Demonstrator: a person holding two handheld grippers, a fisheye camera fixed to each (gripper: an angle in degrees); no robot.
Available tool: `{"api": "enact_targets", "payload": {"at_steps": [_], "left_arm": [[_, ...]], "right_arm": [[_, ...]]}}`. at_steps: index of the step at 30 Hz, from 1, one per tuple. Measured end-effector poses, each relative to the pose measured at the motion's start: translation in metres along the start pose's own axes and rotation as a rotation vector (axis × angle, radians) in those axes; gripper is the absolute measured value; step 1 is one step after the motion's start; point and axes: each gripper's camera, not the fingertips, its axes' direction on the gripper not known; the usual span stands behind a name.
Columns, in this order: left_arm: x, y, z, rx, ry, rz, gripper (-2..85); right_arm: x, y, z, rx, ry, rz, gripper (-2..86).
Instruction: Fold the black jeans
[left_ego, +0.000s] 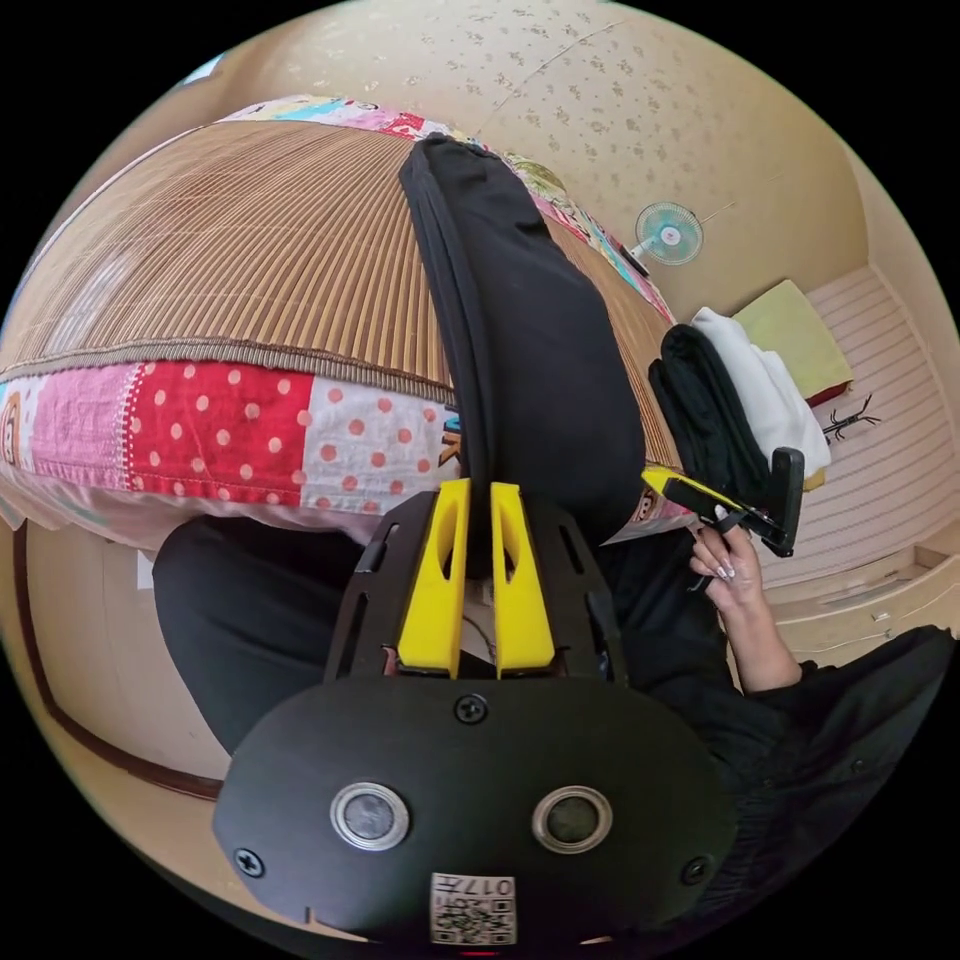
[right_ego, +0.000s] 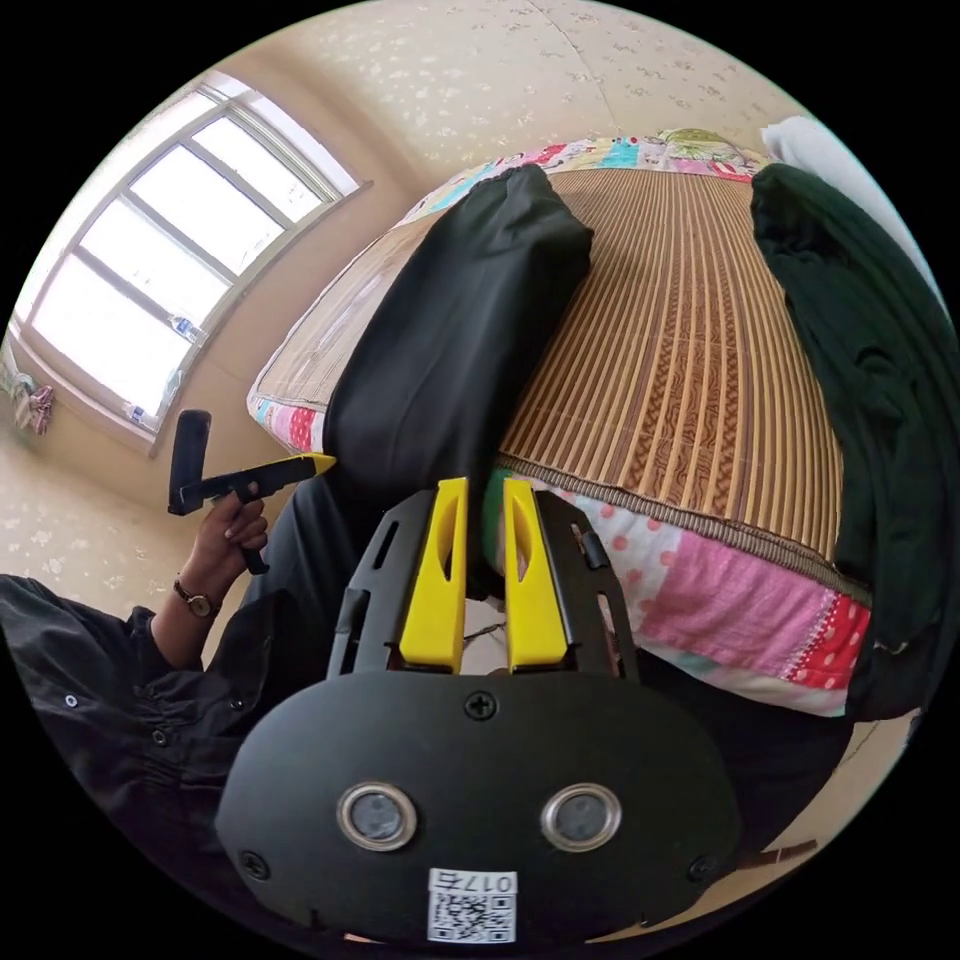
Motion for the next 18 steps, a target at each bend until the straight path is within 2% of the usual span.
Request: {"api": "enact_targets", "payload": {"at_steps": [8,11,14,18], "left_arm": [[0.004,-0.007,-0.008,-0.051,-0.029,0.061,4.3],[-0.021,-0.007,-0.018,0.018,0.103,-0.033,5.7],[-0.035,-0.011,-0.028,0.095,0.207,-0.058,9.2],[-0.027,-0.03,-0.011,0.031,0.171,-0.002,11.2]], "right_arm": [[0.0,-0.01,-0.025,-0.003,-0.065,0.004,3.4],[0.011,-0.014,-0.029,-0.018,-0.112,0.039,4.2],[0.018,-0.019,-0.049,0.061,-0.148,0.1,6.2],[0.015,-0.04,-0.059,0.091,-0.197,0.107,7.8]]}}
